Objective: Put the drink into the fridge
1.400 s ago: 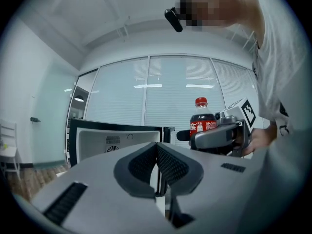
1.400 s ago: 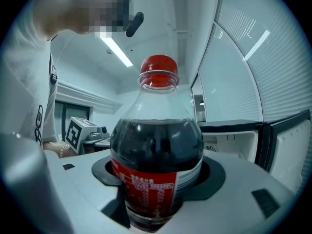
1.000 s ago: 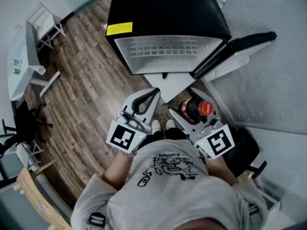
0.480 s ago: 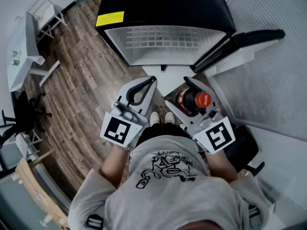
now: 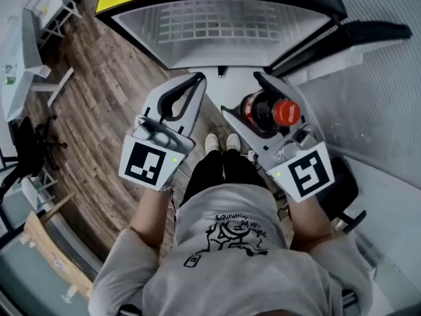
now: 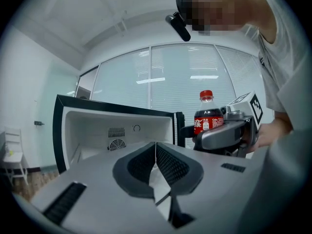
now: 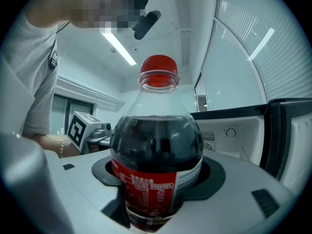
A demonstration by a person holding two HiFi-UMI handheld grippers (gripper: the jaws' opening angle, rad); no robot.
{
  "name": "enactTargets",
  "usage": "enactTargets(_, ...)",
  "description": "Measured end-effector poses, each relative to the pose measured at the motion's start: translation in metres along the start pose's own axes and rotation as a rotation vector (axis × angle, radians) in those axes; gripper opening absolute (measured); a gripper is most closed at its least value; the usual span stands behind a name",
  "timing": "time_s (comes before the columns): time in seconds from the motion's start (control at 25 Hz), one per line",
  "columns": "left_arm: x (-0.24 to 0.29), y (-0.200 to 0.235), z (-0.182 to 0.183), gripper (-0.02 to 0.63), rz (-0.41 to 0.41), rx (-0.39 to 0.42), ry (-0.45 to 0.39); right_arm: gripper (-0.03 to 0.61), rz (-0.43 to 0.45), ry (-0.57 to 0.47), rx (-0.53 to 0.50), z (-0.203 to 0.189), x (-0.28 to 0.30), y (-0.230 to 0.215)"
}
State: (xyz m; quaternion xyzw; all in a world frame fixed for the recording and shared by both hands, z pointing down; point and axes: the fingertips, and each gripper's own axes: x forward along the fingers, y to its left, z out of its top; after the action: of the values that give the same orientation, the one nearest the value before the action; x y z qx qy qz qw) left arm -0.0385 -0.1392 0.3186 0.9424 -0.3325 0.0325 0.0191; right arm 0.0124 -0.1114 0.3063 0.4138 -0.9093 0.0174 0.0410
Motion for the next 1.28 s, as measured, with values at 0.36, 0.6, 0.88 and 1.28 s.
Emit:
enactTargets(0.36, 0.025, 0.009, -0.029, 0.003, -0.023, 0.014, 0.014, 0.324, -0.033, 0.021, -0.020, -0.027, 0.022, -0.028)
enactTargets(0.6, 0.044, 0.019, -0.037, 0.003, -0.016, 0.035, 0.008, 0.324, -0.048, 0.017, -0.041, -0.036, 0.033, -0.048)
enactTargets(0.88, 0.064, 0.019, -0.045, 0.003, -0.015, 0.083, -0.008, 0.324, -0.055, 0.012, -0.050, -0.051, 0.037, -0.066)
enactTargets(1.28, 0.097, 0.046, -0.061, 0.003, -0.003, 0.078, 0.005, 0.324, -0.056, 0.017, -0.070, -0.065, 0.071, -0.107)
